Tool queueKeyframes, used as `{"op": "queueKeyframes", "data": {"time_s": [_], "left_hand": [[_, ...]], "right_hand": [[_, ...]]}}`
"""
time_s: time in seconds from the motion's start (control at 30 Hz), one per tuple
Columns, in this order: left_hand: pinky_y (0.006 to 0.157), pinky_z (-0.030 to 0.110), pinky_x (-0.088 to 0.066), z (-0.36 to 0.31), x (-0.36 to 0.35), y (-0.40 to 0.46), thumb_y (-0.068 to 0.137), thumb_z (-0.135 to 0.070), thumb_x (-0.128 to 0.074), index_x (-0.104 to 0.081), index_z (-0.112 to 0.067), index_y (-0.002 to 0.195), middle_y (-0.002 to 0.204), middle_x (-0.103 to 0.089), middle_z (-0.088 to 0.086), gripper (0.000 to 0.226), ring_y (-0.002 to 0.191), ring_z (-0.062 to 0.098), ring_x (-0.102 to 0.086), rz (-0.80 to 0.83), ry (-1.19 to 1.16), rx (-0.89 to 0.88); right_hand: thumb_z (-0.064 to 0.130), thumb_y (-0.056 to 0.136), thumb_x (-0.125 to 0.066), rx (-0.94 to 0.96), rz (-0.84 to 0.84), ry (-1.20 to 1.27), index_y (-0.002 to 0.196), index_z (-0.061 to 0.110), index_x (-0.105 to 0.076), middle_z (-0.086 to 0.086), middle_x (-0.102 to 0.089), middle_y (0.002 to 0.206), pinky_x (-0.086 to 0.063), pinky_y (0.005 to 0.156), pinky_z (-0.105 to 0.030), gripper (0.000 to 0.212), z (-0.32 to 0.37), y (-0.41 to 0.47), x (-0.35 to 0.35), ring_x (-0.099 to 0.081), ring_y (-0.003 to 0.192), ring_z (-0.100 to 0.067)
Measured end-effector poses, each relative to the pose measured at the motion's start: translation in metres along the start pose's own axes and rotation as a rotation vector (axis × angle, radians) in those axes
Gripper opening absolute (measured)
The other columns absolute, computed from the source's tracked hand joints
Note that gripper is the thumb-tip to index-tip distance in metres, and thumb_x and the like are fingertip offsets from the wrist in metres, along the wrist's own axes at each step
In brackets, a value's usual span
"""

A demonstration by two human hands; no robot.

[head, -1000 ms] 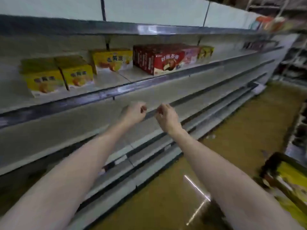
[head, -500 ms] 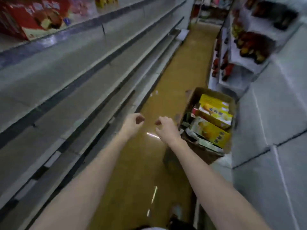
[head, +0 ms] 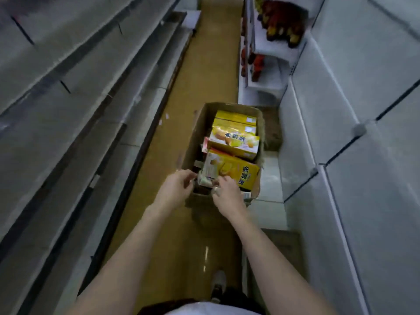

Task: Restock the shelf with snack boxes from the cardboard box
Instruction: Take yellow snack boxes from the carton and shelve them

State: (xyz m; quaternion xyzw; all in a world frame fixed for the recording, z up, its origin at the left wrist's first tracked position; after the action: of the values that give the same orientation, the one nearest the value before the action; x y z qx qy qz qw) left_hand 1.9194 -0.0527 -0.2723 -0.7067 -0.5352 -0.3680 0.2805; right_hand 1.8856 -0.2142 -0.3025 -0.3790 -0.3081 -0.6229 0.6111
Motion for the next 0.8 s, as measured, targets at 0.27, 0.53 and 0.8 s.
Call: {"op": "queueKeyframes", "data": {"time_s": [0.27,0.53,0.8], "left_hand": [[0.087,0.031,-0.055,-0.027,-0.041,0.045,0.094,-0.021,-0.063,-0.063,-0.023,0.123,0.119,-0.064,-0.007,0.03,0.107,0.012,-0.061,0.026,0.062,0.012],[0.094,0.038,-0.052,-0.018,-0.079,0.113,0.093,-0.018,-0.063,-0.058,-0.017,0.132,0.128,-0.061,0.0,0.039,0.119,0.019,-0.056,0.198,0.066,-0.032],[0.096,0.044,-0.045,0.001,-0.113,0.201,0.093,-0.031,-0.061,-0.054,-0.015,0.134,0.132,-0.055,0.006,0.045,0.124,0.03,-0.046,0.31,0.201,-0.07]], "right_hand": [[0.021,0.094,-0.063,-0.07,0.044,0.047,0.131,0.019,-0.056,0.002,-0.053,0.128,-0.045,0.1,-0.035,0.038,-0.057,0.042,0.009,-0.046,0.122,-0.02],[0.02,0.094,-0.061,-0.138,0.115,0.012,0.128,0.018,-0.054,-0.001,-0.05,0.128,-0.044,0.094,-0.034,0.035,-0.092,0.093,0.003,-0.046,0.123,-0.021],[0.022,0.09,-0.068,-0.243,0.229,-0.104,0.14,0.014,-0.046,-0.005,-0.042,0.141,-0.041,0.103,-0.037,0.055,-0.117,0.154,-0.006,-0.043,0.13,-0.027]]}}
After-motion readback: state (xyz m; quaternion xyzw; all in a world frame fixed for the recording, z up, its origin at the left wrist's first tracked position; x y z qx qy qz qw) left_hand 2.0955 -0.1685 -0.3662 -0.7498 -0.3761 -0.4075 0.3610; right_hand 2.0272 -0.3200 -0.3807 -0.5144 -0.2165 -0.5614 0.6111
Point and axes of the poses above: each hand's wrist, its own y-axis towards the middle knuckle, its own x-axis out of the back of the hand, z = x × y, the point moved 7 cm from there along y, towards the middle knuckle
